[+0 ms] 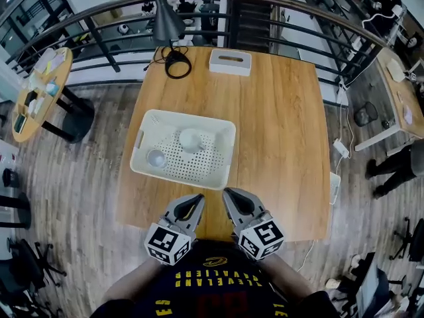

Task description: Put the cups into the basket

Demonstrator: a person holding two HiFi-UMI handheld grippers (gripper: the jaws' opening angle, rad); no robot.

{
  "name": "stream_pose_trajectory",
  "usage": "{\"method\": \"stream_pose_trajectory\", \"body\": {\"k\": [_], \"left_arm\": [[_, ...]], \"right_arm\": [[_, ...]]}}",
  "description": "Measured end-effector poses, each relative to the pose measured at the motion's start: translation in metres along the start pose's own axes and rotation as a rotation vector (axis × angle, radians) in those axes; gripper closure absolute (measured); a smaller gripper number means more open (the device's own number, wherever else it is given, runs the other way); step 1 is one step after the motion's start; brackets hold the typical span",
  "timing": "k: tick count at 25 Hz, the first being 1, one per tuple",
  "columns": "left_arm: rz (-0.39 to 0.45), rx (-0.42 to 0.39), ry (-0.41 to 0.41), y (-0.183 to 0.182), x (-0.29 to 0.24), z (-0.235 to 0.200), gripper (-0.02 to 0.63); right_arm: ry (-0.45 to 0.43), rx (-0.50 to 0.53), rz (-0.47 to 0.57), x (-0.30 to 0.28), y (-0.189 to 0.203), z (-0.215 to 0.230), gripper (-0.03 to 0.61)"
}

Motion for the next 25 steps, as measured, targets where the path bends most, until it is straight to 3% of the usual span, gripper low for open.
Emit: {"method": "stream_pose_trajectory", "body": {"k": [14, 25], "left_arm": [[0.067, -0.006, 0.137, -0.025, 0.003, -0.023, 0.603], [0.073, -0.009, 0.185, -0.03, 0.009, -0.035, 0.603]], "right_arm": [[0.149, 0.11, 0.101, -0.006, -0.032, -0.024, 0.566], [0.17, 0.139, 0.069, -0.018, -0.026, -0.037, 0.566]]}}
Point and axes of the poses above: the fingertips, and each gripper's own axes: x backward along the fingers, z to its right, y out of its underside, the point moved 3 cm from there along x, backward along the fingers, and after that the axes turned 3 degrees about z, right-handed, at the moved point
